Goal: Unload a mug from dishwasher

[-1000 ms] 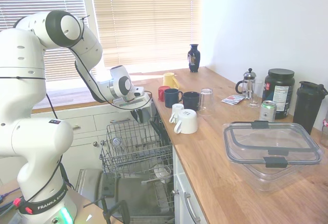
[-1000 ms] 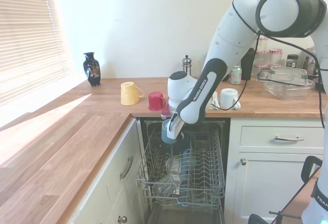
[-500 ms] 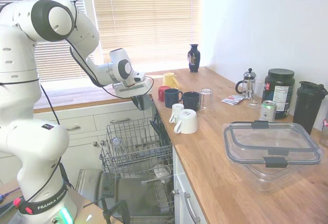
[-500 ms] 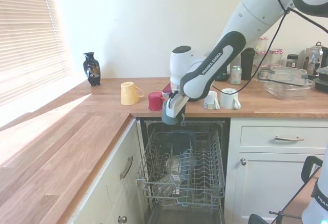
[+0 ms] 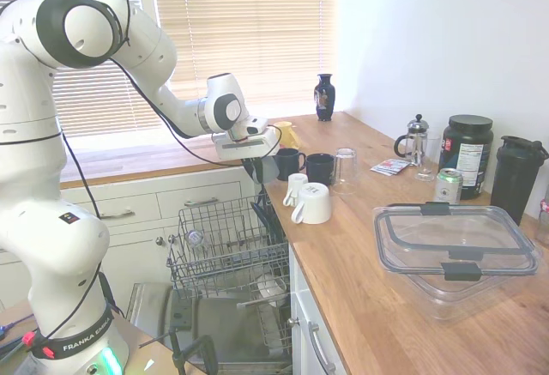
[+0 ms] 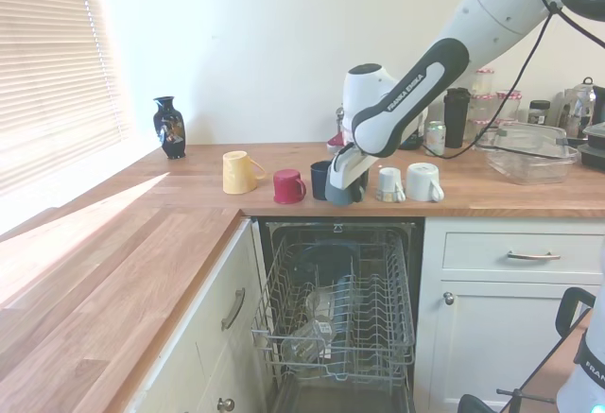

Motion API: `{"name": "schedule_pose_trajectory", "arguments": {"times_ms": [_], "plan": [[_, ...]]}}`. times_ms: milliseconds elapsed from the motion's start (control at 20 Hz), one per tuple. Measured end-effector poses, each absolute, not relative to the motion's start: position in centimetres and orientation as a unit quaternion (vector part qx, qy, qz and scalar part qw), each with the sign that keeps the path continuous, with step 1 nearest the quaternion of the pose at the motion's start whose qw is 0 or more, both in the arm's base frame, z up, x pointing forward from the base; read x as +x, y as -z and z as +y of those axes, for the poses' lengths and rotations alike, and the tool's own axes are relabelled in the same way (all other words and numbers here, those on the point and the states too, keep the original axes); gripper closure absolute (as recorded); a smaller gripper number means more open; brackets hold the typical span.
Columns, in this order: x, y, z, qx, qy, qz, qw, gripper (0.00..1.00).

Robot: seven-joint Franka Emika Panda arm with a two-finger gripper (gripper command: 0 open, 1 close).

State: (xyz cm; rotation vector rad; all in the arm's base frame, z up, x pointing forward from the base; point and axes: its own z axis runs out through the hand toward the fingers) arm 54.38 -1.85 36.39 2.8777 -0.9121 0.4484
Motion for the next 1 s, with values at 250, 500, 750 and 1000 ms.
{"name": "schedule_pose_trajectory", "arguments": {"times_ms": [250,500,750,1000], "plan": [[54.1,-35.6,-4.7,0.937,-0.131,-0.321,0.050,1.00],[54.5,-34.9,-6.8,0.933,-0.119,-0.335,0.054,1.00],[56.2,-34.3,-8.1,0.931,-0.108,-0.343,0.057,1.00],[57.3,-34.3,-9.0,0.928,-0.102,-0.354,0.055,0.00]]}}
